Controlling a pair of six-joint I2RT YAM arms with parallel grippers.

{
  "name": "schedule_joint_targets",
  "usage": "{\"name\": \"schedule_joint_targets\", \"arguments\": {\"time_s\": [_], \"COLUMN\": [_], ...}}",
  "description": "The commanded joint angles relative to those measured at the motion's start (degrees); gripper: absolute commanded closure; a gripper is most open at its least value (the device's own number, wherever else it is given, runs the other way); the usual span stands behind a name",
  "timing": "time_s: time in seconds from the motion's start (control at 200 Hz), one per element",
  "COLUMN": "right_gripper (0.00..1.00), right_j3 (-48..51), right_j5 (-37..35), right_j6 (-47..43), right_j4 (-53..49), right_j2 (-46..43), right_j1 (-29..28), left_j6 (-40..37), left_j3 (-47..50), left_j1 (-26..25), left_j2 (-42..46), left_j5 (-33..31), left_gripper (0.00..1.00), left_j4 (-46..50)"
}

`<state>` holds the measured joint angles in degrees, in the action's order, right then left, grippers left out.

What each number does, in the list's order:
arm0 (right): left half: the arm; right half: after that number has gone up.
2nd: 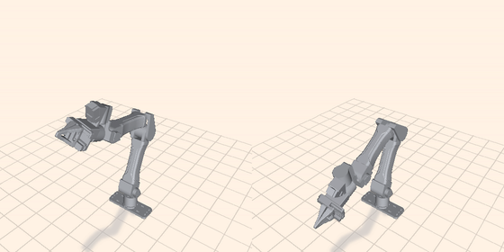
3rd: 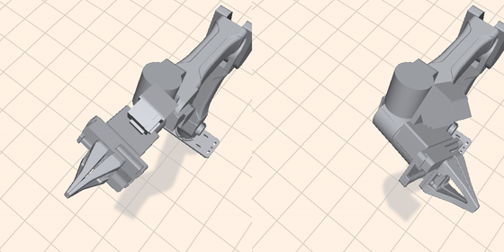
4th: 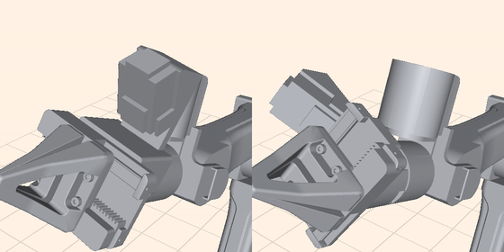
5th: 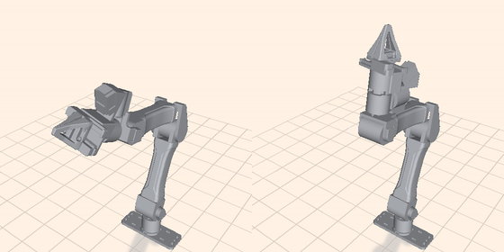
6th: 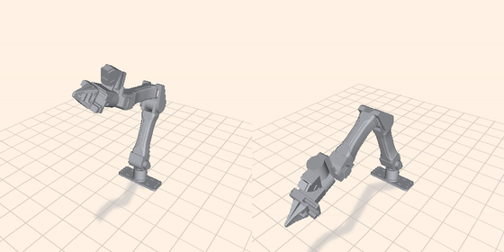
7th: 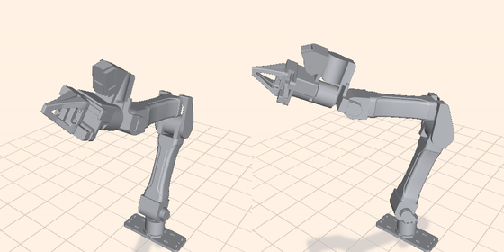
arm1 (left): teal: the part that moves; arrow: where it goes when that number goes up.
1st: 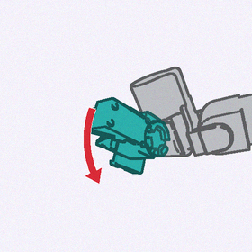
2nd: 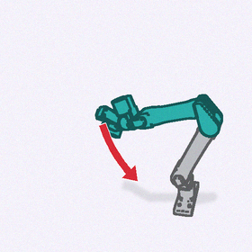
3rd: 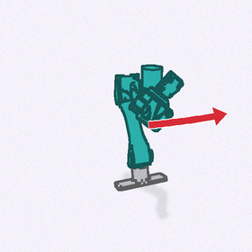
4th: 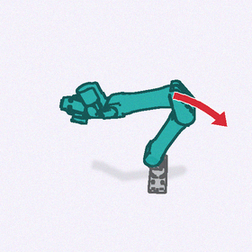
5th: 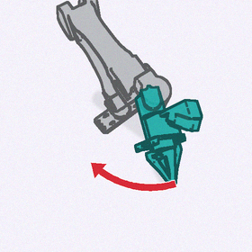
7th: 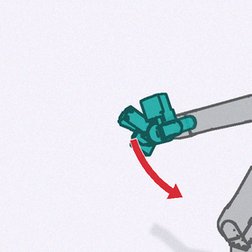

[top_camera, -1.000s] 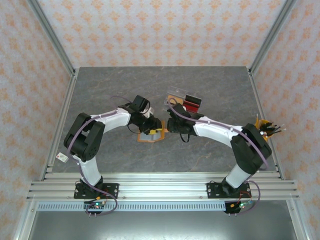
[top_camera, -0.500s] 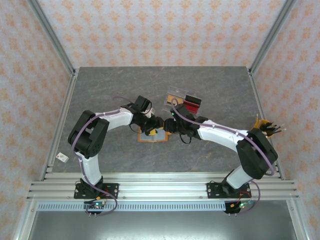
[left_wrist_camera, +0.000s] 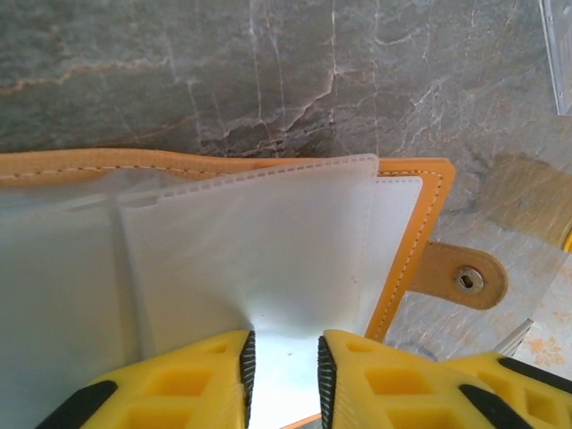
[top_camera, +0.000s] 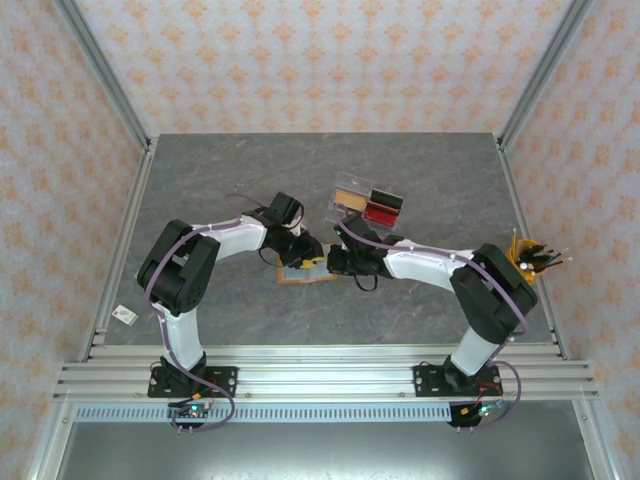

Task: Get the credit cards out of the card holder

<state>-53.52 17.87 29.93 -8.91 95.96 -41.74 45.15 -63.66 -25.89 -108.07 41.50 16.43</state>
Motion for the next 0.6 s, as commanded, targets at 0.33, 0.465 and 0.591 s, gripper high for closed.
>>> {"name": "schedule_joint_targets", "arguments": {"time_s": [0.33, 0.465, 0.591], "right_gripper": [0.92, 0.92, 0.92], "right_j3": [-4.14, -4.75, -4.93], "right_j5": [-0.06, -0.86, -1.28], "right_j6": [1.97, 2.41, 2.59], "right_j4": [-0.18, -1.77, -2.69], "right_j2": [4.75, 6.18, 7.08], "right_j1": [-0.27, -0.27, -0.27], "left_j6": [-0.84, -2.43, -4.14], "left_j3": [-1.07, -2.08, -2.25], "left_j1": [-0.47, -0.40, 0.84], "left_j2": [1.13, 4.66, 8.49], "left_j5": [-1.76, -4.16, -9.03], "left_gripper": [0.87, 0.86, 0.81], "left_j4": [3.44, 7.17, 11.65]}}
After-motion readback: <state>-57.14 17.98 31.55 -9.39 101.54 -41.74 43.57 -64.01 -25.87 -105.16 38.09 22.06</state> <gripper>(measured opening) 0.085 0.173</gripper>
